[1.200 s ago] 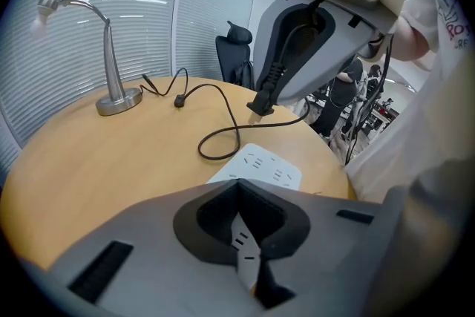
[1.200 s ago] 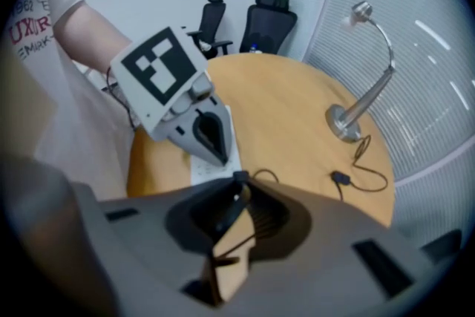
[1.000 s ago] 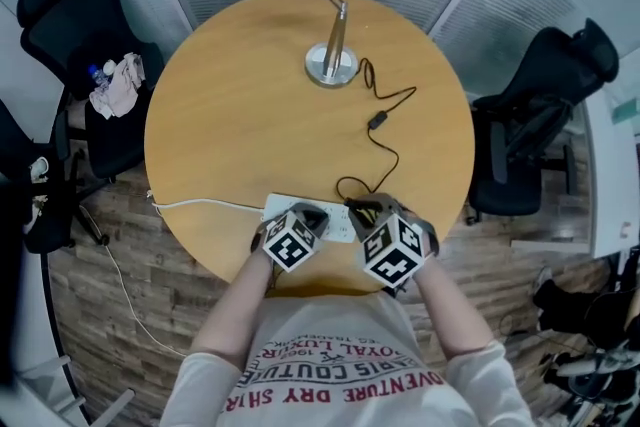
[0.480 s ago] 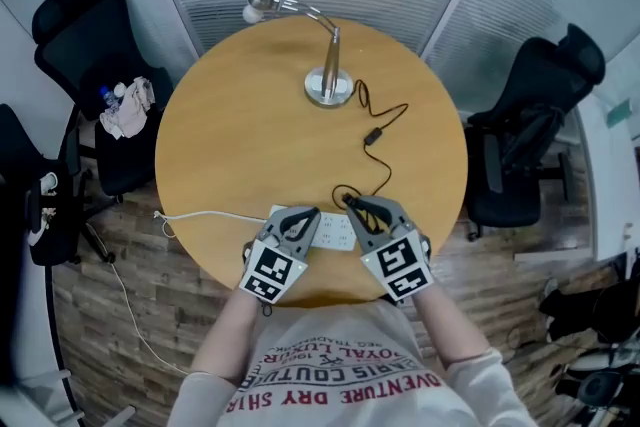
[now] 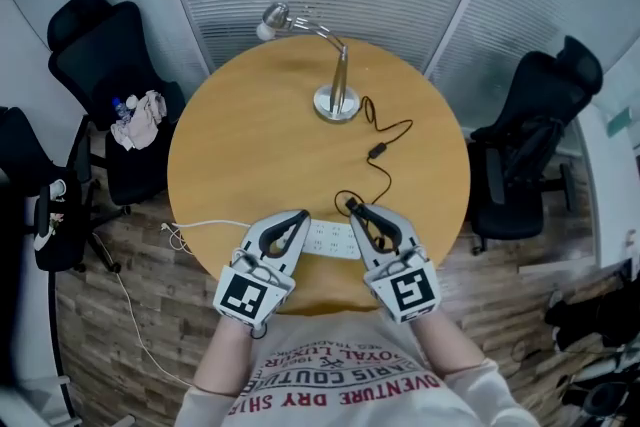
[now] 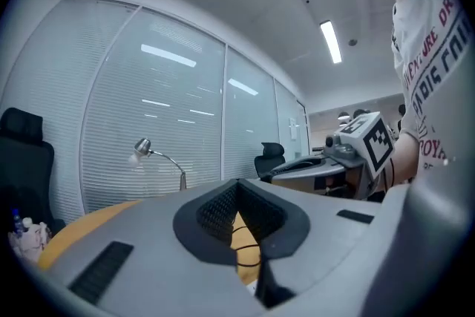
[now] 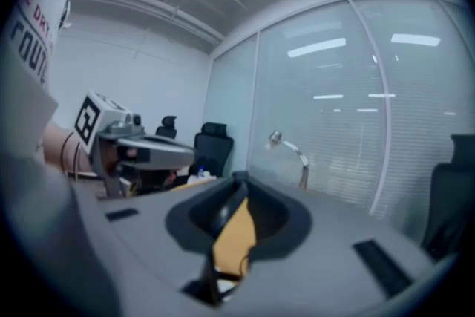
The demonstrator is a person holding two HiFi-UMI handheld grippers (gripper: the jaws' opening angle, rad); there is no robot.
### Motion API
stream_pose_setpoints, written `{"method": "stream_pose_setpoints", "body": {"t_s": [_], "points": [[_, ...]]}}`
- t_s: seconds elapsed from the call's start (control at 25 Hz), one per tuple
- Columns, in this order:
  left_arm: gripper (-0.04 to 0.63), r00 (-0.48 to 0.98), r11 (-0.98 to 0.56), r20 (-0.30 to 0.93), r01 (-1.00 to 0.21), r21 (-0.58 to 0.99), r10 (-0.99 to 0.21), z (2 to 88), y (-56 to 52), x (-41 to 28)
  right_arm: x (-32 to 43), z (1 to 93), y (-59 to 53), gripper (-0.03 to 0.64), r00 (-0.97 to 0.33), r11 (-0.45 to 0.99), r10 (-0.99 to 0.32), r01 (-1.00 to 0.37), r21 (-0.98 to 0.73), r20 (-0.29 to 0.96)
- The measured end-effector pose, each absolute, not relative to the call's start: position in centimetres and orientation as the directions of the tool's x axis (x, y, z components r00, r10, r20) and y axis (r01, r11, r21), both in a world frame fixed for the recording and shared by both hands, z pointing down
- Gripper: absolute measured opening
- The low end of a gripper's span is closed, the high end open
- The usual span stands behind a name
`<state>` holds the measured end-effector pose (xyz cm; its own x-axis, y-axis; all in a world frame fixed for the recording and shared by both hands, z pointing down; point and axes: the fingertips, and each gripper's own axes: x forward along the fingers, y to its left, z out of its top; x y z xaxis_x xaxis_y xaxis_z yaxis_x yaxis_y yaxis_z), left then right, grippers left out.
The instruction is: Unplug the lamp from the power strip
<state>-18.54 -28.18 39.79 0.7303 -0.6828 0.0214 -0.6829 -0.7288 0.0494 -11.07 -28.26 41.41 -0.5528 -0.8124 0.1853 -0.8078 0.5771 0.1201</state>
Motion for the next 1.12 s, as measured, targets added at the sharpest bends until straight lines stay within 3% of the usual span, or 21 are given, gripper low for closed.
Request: {"method": "stream_pose_setpoints", "body": {"t_s": [0.68,1.12], "points": [[0.028,0.691,-0.692,-0.039,-0.717,0.090,-0.721,38.3,-29.0,-21.4,-9.7,41.0,-28.9,0.071,-0.491,0.506,-0.857,-0.858,0.085,0.155],[0.028,0.677,-0.673,0.001,-0.731,0.108,-0.736,39.3,-29.5,-21.0,-9.2,41.5,-29.1,0.071,-0.480,0.497,-0.862,-0.864,0.080,0.165]]}}
